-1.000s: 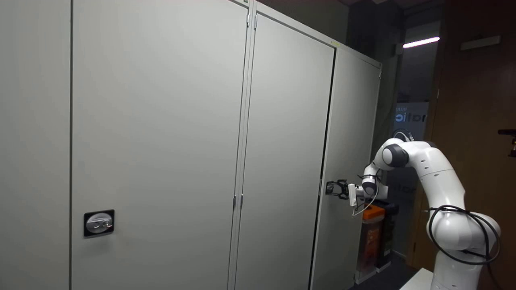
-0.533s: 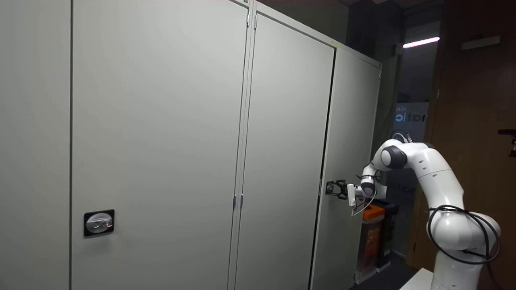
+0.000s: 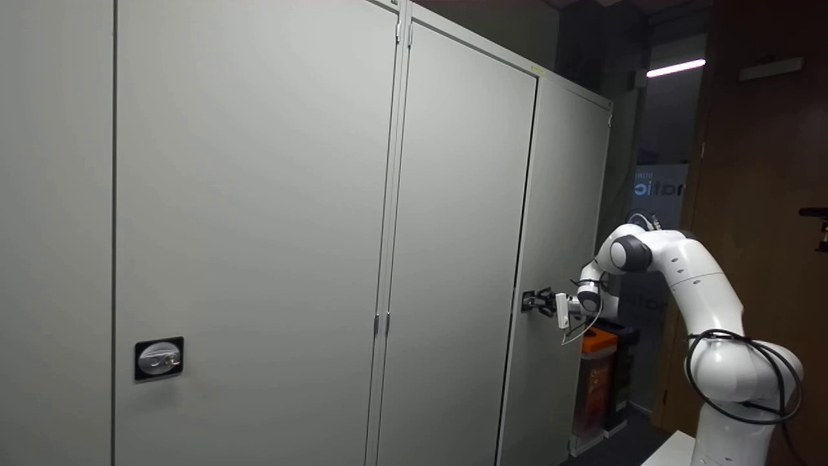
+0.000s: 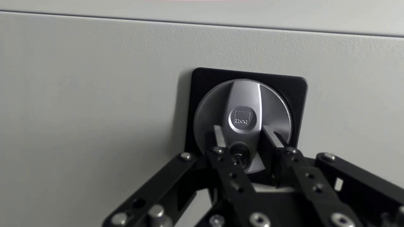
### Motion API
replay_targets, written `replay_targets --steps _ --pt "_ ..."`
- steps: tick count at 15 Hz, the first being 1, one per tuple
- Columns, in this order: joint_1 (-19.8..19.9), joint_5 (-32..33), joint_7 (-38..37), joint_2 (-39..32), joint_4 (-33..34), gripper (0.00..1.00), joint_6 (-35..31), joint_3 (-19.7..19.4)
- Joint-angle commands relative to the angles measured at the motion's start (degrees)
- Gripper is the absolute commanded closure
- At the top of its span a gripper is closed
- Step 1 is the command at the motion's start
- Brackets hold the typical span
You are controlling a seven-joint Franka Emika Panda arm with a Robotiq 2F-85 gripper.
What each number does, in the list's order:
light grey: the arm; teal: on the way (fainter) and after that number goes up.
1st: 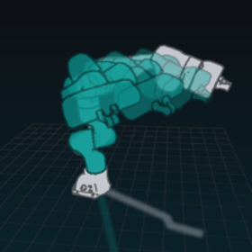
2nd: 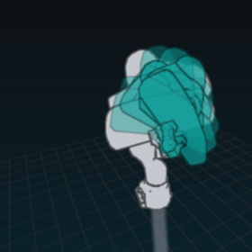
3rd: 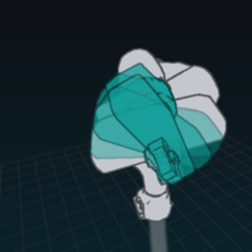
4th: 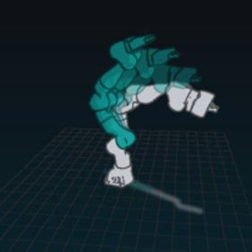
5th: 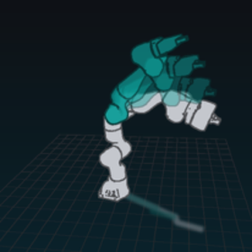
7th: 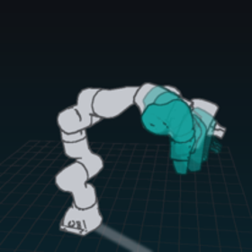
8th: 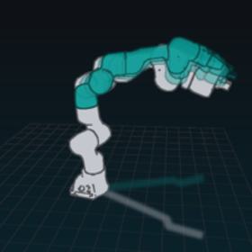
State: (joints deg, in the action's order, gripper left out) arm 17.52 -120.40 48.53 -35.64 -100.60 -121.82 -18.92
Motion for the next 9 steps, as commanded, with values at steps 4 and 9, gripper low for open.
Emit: replay_targets --steps 4,9 --pt "0.25 1.14 -2.11 -0.28 1.5 0.92 -1.23 0.45" --pt "0.5 1.31 -1.28 0.83 -0.29 0.92 -0.33 0.32"
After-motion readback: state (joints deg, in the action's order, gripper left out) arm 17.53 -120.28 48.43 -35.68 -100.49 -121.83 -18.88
